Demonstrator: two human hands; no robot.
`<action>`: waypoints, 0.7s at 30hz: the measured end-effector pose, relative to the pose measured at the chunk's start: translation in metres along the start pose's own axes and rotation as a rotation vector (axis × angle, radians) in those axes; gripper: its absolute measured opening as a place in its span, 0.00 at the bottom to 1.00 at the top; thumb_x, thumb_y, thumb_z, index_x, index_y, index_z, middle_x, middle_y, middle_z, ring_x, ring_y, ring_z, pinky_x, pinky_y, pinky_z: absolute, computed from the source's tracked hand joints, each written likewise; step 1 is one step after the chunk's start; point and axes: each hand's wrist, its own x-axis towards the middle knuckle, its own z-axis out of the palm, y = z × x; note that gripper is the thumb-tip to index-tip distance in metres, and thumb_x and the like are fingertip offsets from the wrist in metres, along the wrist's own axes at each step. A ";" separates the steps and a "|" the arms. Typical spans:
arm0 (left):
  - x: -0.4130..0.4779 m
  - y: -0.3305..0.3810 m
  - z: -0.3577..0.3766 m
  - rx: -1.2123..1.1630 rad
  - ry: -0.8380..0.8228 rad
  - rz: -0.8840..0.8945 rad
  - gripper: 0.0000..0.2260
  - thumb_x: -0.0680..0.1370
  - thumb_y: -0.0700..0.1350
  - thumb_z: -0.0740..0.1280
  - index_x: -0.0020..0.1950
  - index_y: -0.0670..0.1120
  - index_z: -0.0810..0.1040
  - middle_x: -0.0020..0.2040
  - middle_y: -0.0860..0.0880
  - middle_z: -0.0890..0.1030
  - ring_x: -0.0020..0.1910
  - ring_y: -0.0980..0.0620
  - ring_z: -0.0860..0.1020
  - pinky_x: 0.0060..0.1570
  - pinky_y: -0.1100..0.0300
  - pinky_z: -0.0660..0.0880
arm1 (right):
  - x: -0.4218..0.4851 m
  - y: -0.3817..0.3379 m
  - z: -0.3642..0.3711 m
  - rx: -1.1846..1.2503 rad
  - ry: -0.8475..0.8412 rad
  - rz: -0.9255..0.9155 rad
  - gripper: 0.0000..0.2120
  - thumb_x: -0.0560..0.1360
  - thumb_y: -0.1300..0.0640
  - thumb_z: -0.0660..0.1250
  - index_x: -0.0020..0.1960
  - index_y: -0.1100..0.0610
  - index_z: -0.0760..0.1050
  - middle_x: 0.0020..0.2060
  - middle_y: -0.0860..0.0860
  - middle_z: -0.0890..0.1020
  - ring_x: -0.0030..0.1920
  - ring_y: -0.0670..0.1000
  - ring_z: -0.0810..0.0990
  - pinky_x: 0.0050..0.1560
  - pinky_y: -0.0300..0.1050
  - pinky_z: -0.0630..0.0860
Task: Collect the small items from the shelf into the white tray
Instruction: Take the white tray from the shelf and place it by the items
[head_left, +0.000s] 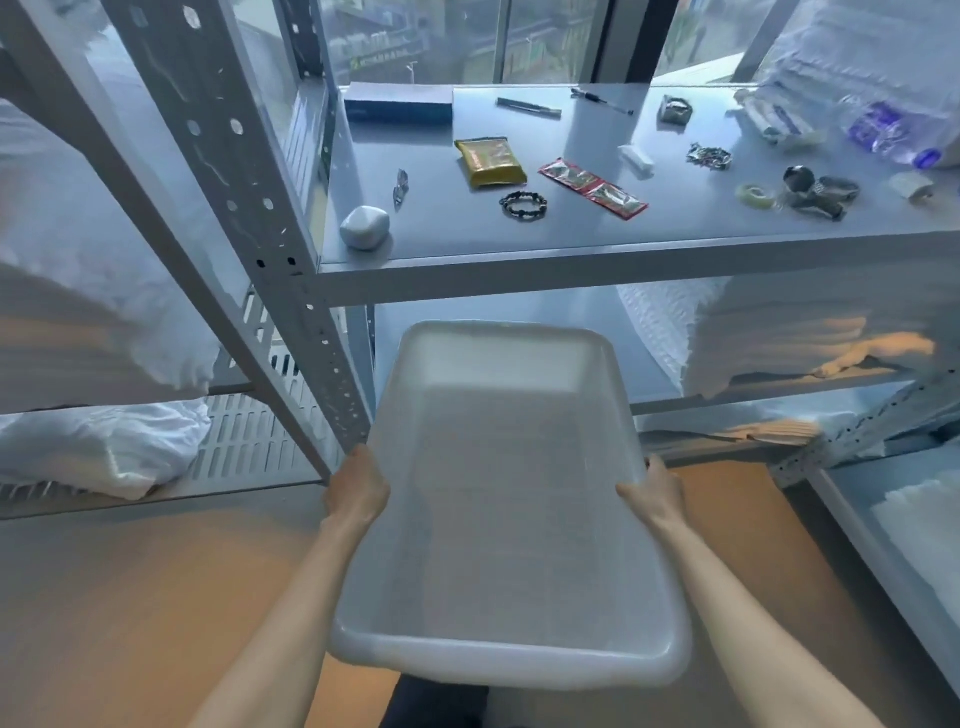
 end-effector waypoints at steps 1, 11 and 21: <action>0.012 0.003 -0.001 0.006 0.005 -0.016 0.13 0.75 0.36 0.58 0.59 0.37 0.66 0.55 0.38 0.77 0.55 0.35 0.76 0.50 0.47 0.73 | 0.013 -0.008 0.005 -0.020 -0.005 -0.007 0.19 0.66 0.64 0.71 0.55 0.66 0.72 0.52 0.64 0.81 0.52 0.61 0.80 0.44 0.47 0.71; 0.116 0.035 0.016 -0.043 -0.020 -0.078 0.16 0.76 0.38 0.61 0.62 0.35 0.65 0.62 0.36 0.72 0.59 0.36 0.74 0.53 0.47 0.72 | 0.120 -0.051 0.032 -0.156 -0.047 0.000 0.20 0.70 0.60 0.68 0.59 0.64 0.68 0.54 0.62 0.79 0.53 0.61 0.79 0.46 0.49 0.72; 0.209 0.051 0.083 0.020 0.041 -0.004 0.08 0.78 0.38 0.59 0.55 0.36 0.65 0.56 0.35 0.73 0.53 0.34 0.75 0.49 0.45 0.71 | 0.229 -0.034 0.096 -0.145 0.020 -0.072 0.17 0.70 0.61 0.69 0.55 0.65 0.69 0.51 0.64 0.80 0.51 0.63 0.79 0.43 0.48 0.69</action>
